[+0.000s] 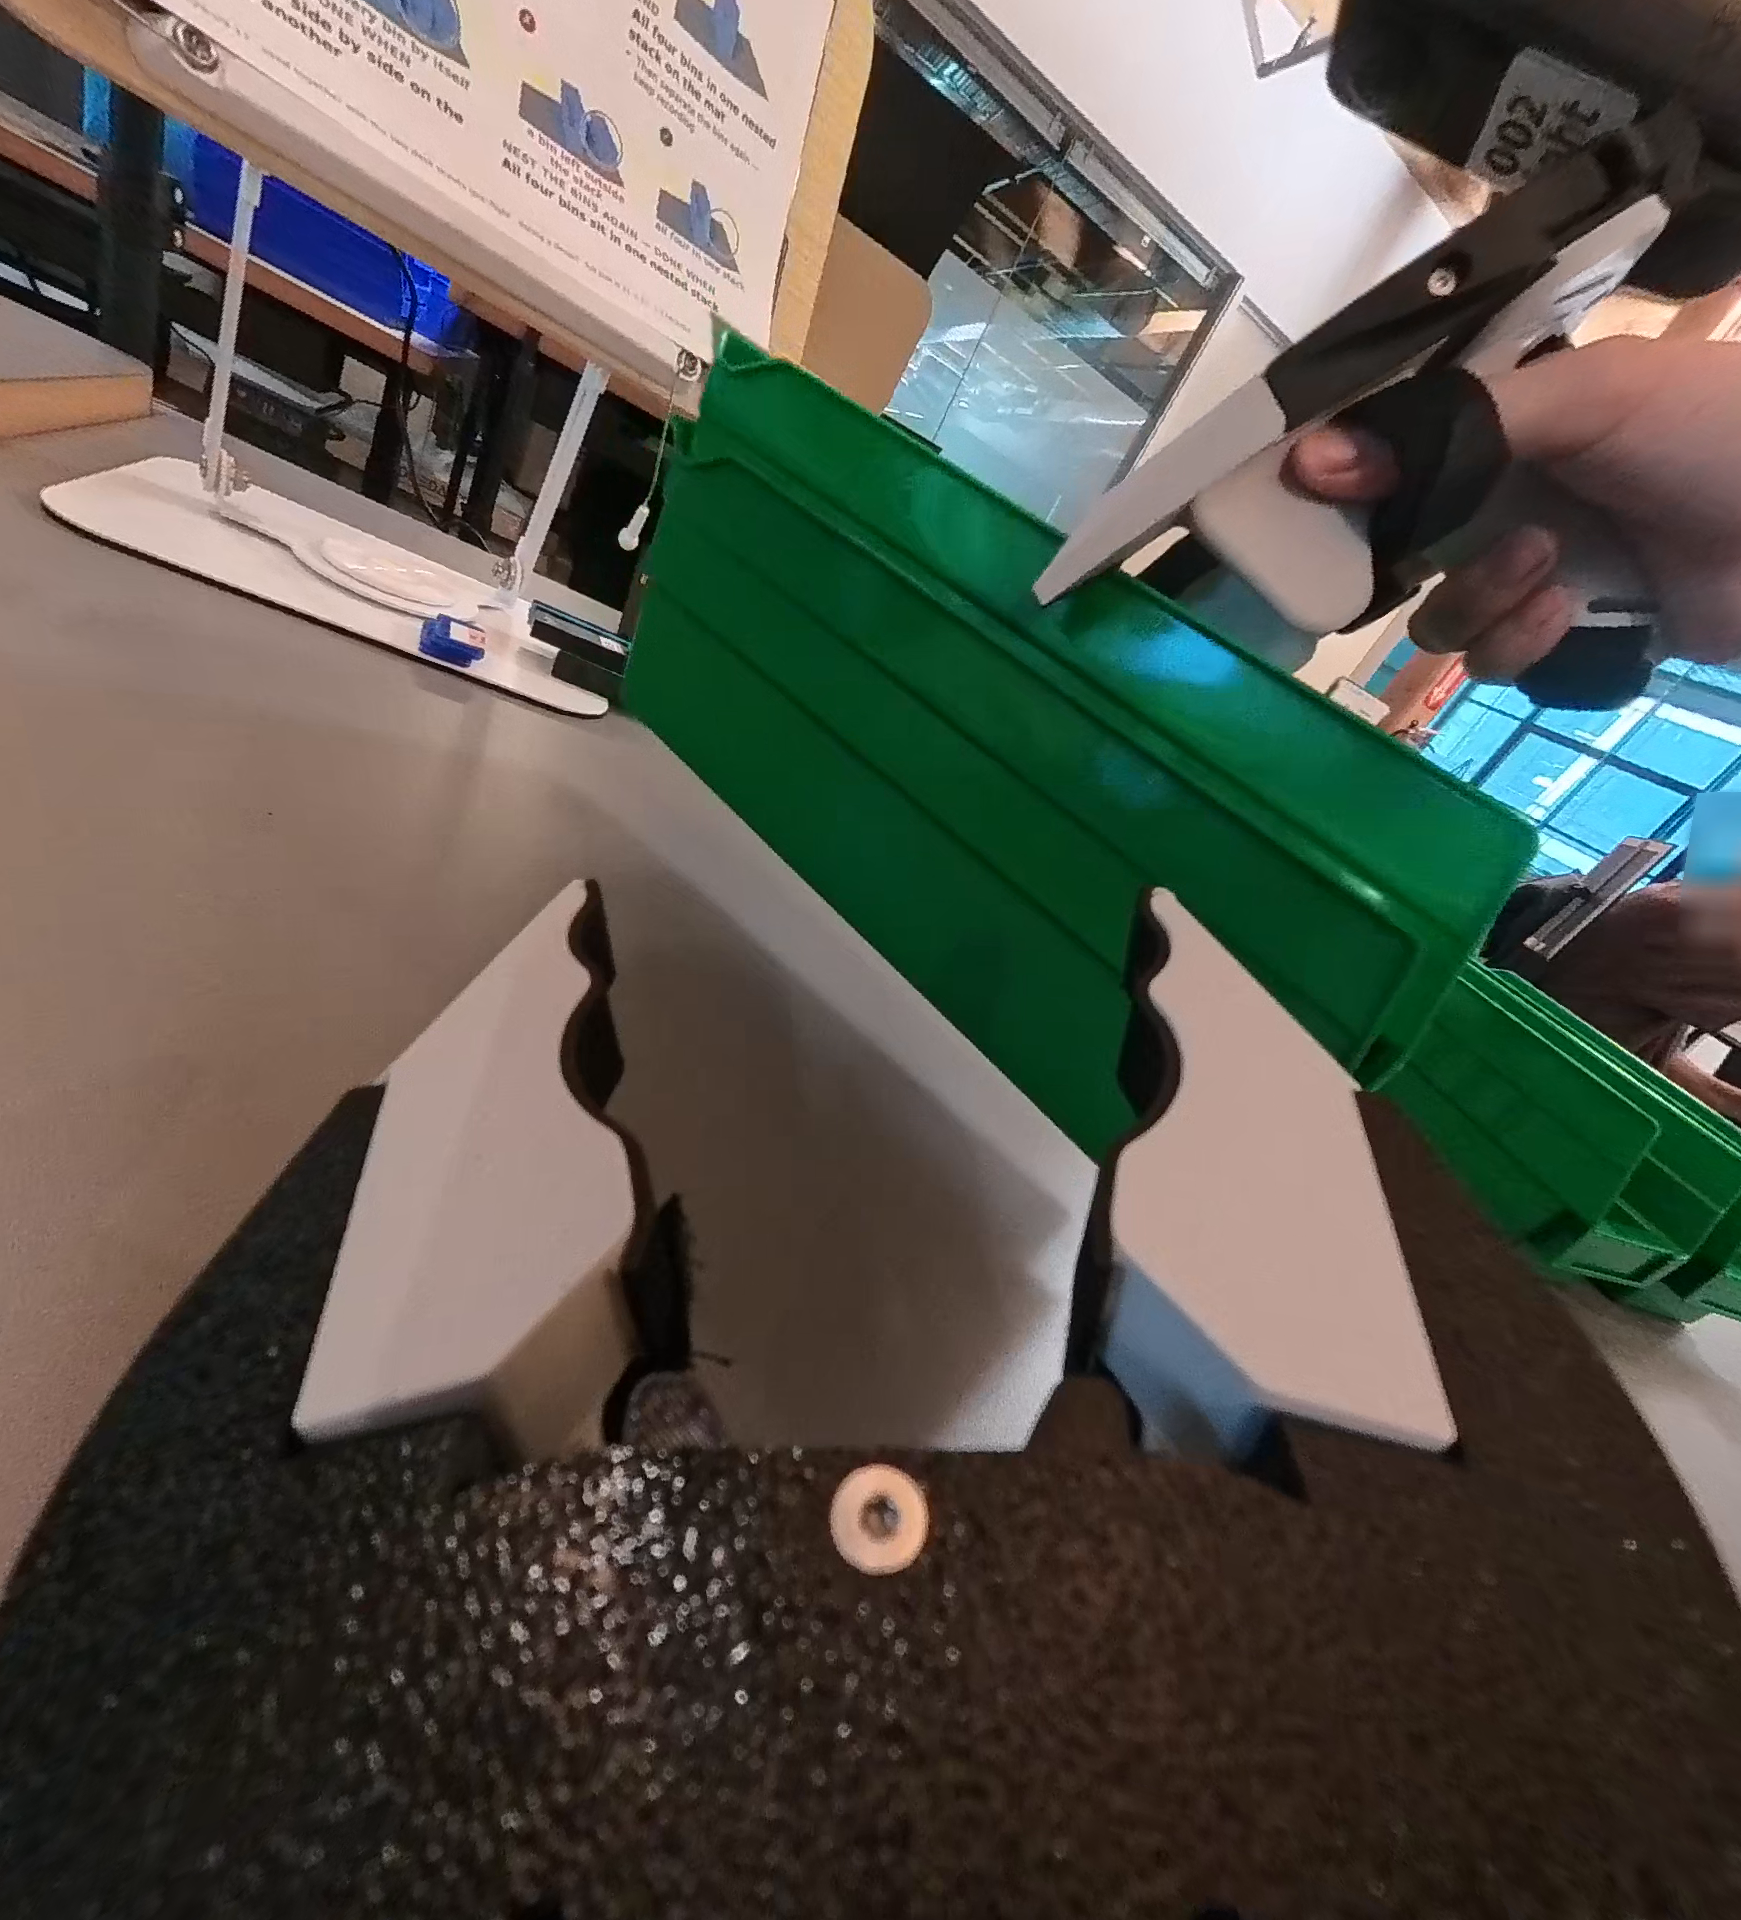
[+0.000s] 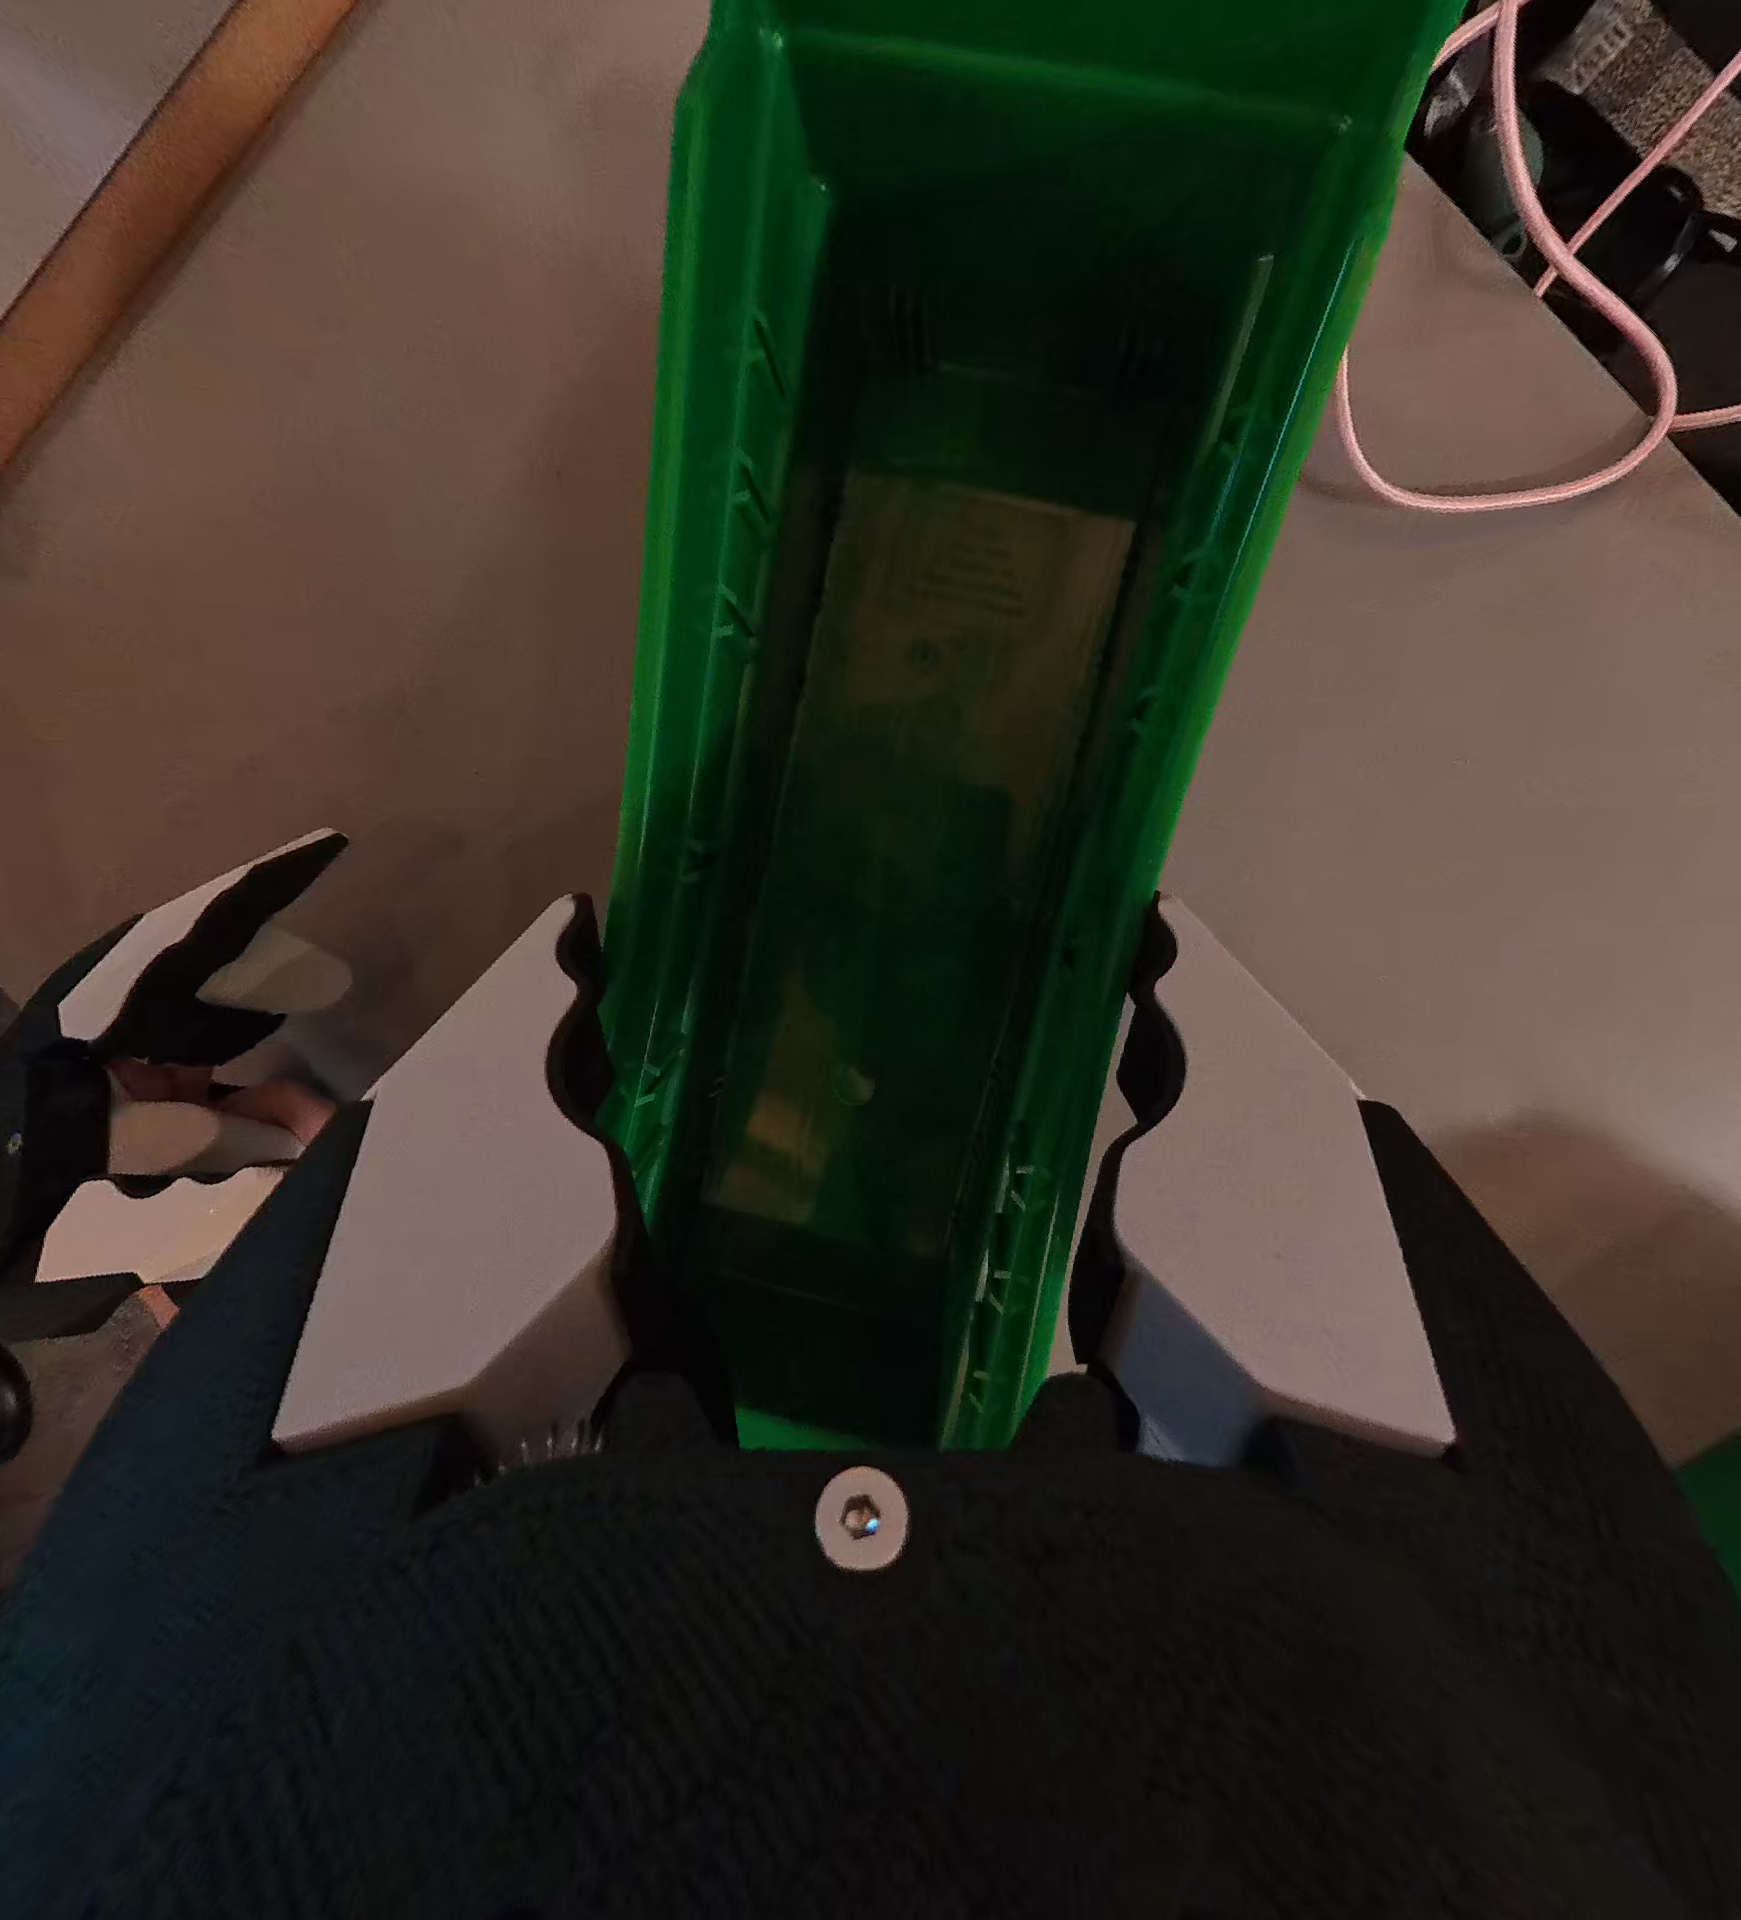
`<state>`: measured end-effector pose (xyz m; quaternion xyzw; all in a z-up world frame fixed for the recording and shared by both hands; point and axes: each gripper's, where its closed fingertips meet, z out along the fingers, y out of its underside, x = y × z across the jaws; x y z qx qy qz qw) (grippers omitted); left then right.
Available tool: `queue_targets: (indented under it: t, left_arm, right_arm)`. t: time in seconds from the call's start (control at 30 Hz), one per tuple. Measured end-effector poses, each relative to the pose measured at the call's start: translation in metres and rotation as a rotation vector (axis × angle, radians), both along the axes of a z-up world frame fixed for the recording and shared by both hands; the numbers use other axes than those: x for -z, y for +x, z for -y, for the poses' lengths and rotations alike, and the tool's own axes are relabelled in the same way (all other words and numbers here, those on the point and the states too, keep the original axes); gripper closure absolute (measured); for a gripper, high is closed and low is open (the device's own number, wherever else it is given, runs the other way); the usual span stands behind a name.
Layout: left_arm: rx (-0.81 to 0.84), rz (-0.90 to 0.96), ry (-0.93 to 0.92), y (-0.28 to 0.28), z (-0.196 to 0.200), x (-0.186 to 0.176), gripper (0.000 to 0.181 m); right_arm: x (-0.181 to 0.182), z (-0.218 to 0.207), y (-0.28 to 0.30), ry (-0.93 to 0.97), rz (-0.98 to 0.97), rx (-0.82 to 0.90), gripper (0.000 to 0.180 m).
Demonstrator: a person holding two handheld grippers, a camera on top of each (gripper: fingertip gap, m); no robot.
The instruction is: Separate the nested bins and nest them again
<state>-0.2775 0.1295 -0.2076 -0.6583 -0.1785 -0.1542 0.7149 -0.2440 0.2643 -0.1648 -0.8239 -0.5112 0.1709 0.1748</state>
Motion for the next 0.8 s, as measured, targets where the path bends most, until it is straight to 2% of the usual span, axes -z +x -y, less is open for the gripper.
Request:
queue_targets:
  t: [0.8]
  left_arm:
    - [0.001,0.002,0.002,0.0,0.0,0.0,0.085]
  right_arm:
    - [0.014,0.006,0.002,-0.068,0.001,-0.001,0.078]
